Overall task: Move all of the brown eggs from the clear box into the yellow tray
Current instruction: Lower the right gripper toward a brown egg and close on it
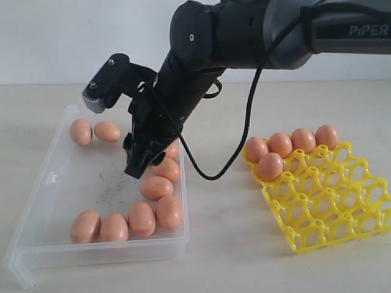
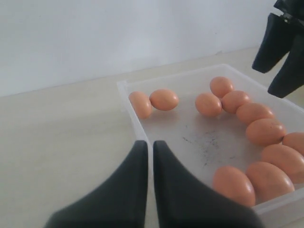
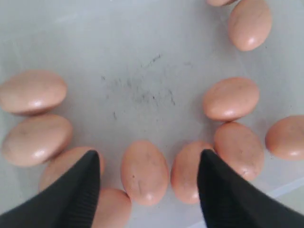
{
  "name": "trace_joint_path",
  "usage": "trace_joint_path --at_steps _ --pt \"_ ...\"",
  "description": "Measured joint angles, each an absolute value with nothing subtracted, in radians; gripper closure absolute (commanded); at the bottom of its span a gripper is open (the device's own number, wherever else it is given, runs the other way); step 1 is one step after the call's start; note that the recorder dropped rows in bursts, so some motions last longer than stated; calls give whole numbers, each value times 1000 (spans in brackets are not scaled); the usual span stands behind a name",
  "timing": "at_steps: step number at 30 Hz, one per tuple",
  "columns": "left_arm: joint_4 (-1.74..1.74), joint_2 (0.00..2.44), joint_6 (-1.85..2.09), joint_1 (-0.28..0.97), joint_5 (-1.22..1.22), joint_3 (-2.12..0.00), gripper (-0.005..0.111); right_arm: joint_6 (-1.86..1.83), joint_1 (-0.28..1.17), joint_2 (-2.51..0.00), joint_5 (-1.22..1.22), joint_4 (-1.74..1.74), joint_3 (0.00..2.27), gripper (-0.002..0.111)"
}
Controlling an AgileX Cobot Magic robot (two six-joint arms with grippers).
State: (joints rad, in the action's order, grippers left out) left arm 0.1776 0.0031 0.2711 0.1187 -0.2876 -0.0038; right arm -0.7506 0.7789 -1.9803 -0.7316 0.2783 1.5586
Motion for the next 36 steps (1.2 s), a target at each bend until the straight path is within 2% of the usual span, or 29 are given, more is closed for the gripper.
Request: trace_joint_path --at_steps 3,8,14,22,24,27,28,33,34,35,36 --pt "178 3 271 119 -288 -4 103 -791 779 -2011 -797 219 1560 70" --pt "178 3 271 119 -288 -4 103 -873 779 -2079 -840 197 1560 48" --pt "178 3 271 119 -288 -4 103 -889 779 -2133 -729 192 1569 48" --pt "178 3 271 119 -288 -4 103 -891 779 -2137 -725 194 1569 48" --pt "178 3 271 119 -288 -4 103 -891 779 -2137 -725 219 1569 52" --pt "178 3 271 119 -288 -4 103 -891 779 -2137 -751 225 1569 67" --pt "178 3 271 119 -288 -4 103 -891 779 -2137 -760 225 1569 68" --pt "178 3 271 119 -288 -4 103 -891 779 -2137 -766 228 1569 66" --pt "178 3 271 119 -288 -4 103 -891 779 -2140 -766 234 1569 63" --pt "178 3 271 119 -288 -4 103 -891 779 -2143 -764 236 1571 54" --pt "178 3 271 119 -288 -4 103 -891 779 -2155 -760 242 1571 52"
